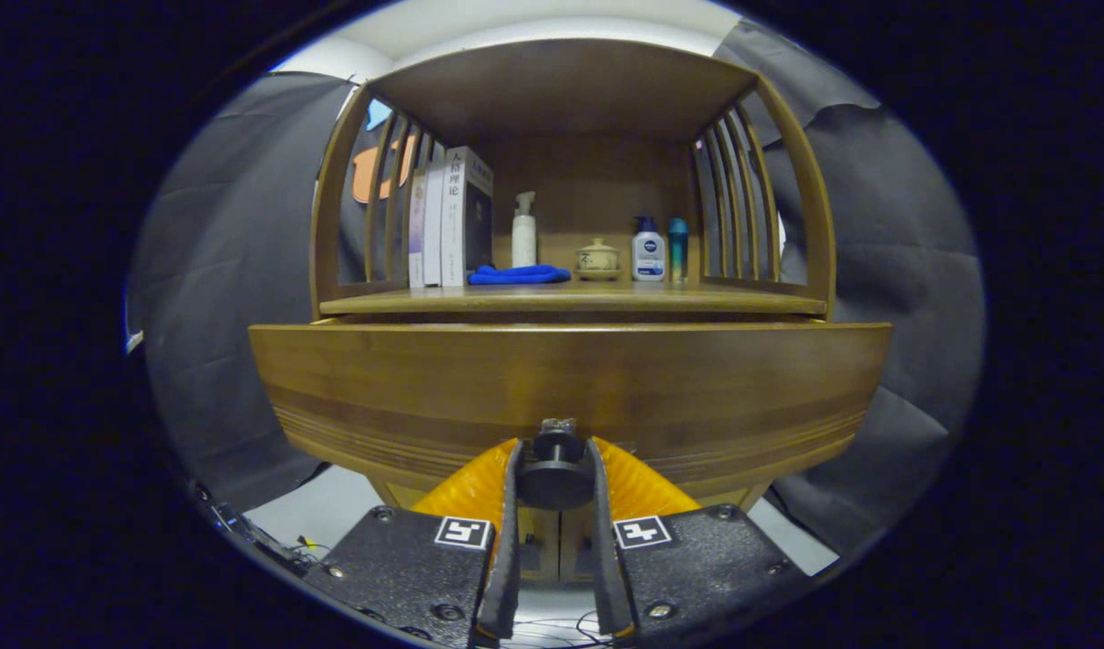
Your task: Pull open the drawer, take out the items inside it, and place them on the countertop above the cabinet.
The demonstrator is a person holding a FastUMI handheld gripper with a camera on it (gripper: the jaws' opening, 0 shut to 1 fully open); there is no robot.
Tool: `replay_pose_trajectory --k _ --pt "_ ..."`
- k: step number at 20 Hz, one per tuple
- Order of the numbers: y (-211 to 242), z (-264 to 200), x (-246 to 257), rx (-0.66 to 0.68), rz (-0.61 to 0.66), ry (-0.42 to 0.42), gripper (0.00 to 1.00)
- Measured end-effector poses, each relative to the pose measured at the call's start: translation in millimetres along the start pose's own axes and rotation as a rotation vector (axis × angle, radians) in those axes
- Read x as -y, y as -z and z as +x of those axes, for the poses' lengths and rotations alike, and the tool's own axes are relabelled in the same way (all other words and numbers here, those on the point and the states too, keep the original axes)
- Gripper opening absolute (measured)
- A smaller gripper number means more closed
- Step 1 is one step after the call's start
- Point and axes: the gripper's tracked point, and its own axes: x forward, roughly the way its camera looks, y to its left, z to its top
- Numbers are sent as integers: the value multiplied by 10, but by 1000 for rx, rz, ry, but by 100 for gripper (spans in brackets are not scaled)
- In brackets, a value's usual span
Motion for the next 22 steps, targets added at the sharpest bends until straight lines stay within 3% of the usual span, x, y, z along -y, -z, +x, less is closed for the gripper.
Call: replay_pose_trajectory --k 14,22 --pt "231 -666 -22 -59 53 -59 37" --pt "375 -993 -48 -99 20 -86 37"
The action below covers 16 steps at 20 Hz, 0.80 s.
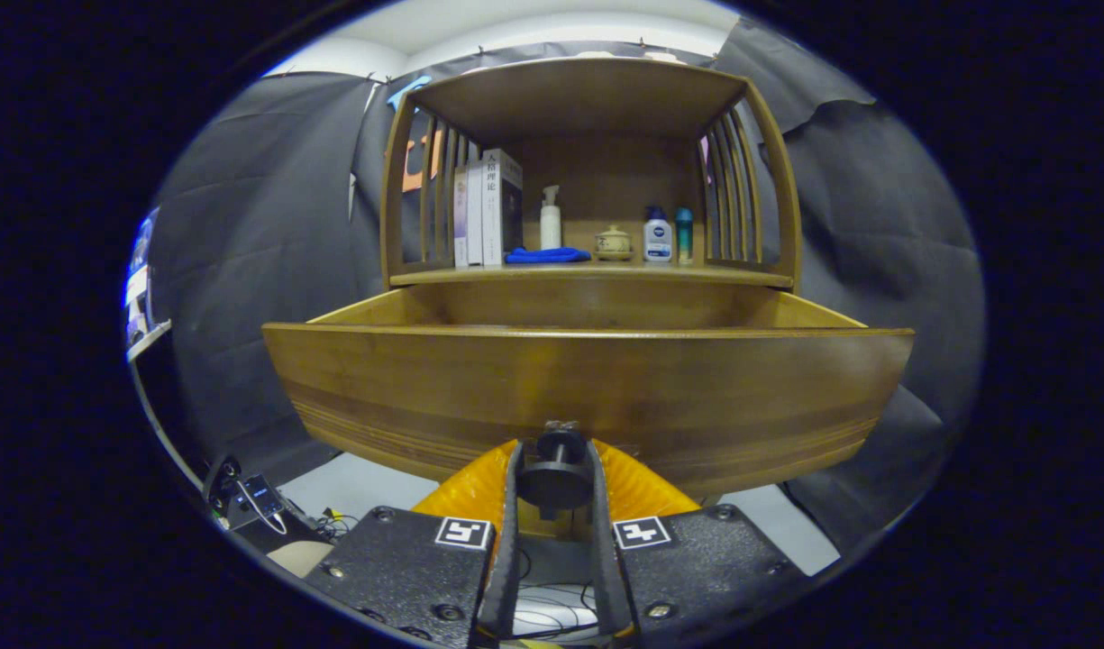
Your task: Pull open the drawer, take out the items inside it, and place them on the countertop above the cabinet.
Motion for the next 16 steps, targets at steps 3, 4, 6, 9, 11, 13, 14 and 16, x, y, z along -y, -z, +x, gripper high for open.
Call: replay_pose_trajectory --k 3,4,6,9,11,13,14,16 --pt "20 -35 -22 -13 -5 -1 36" --pt "23 -35 -31 -18 -19 -3 36" --pt "32 -26 -20 -37 -25 -4 36" --pt "-38 -85 -19 -56 -45 -11 44" --pt "-221 -189 -136 -31 -63 -61 57" --pt "-376 -289 -195 -28 -67 -104 79" --pt "-499 -341 -215 -22 -52 -116 89" --pt "-669 -399 -242 -18 -29 -127 100"
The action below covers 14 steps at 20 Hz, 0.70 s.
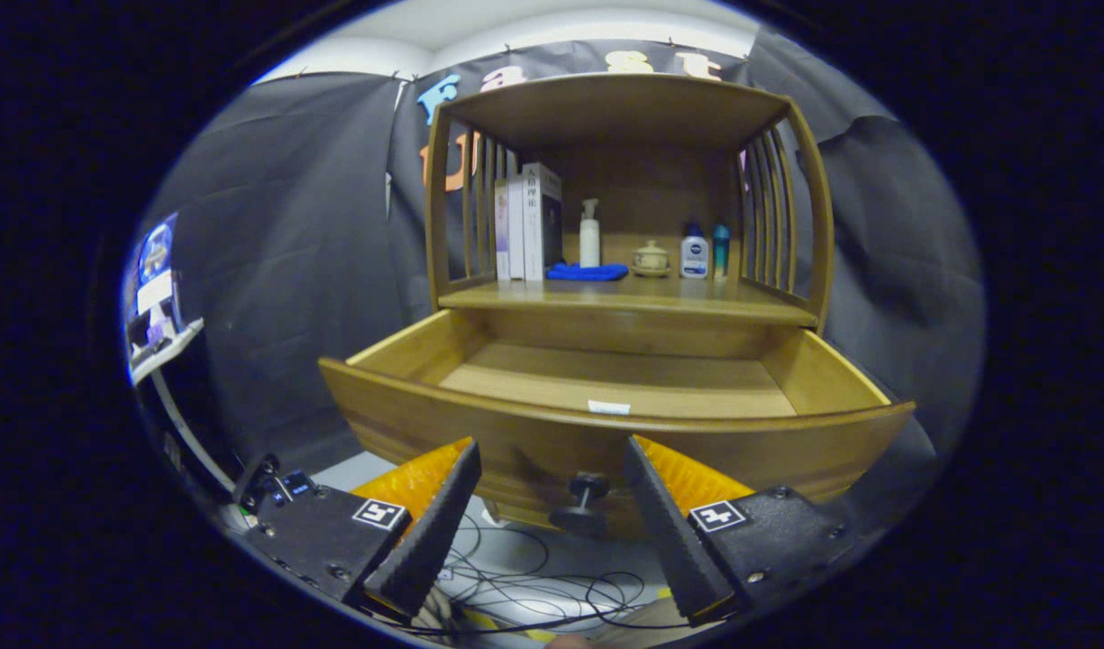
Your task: Pull open the drawer, take out the items inside it, and place them on the countertop above the cabinet.
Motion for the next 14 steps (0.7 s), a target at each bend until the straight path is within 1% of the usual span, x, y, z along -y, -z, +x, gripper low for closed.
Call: replay_pose_trajectory --k 3,6,10,12,14 --pt "-251 -20 -115 2 5 -61 99" --pt "-451 20 -97 -8 -5 -66 100" --pt "-591 211 -79 -73 3 -86 100" --pt "-636 362 -14 -116 5 -76 100" --pt "-647 479 129 -186 20 -18 100"
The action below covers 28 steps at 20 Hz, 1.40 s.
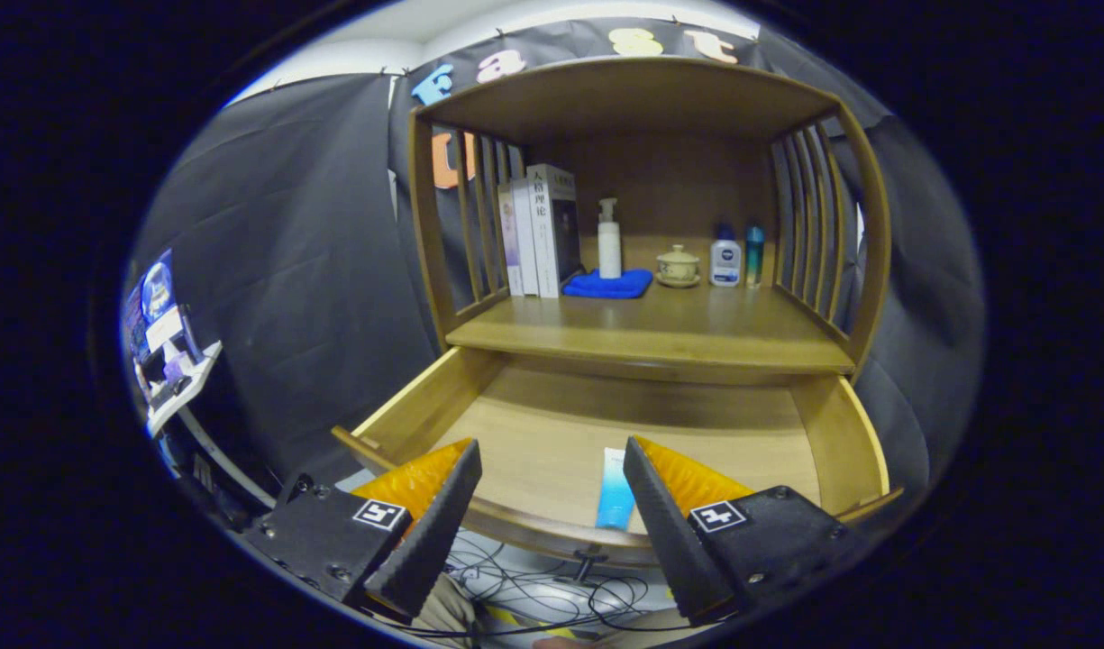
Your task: Pull open the drawer, take out the items inside it, and place them on the countertop above the cabinet.
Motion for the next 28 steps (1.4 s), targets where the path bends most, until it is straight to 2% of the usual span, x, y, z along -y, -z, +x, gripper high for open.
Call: replay_pose_trajectory --k 3,7,13,17,25,28 --pt "-142 135 18 -65 44 6 98" --pt "-107 356 67 -215 7 1 98" --pt "69 704 165 -414 74 2 98" --pt "204 915 278 -496 100 50 98" --pt "578 1072 372 -682 146 78 98" --pt "697 1125 381 -733 167 95 95"
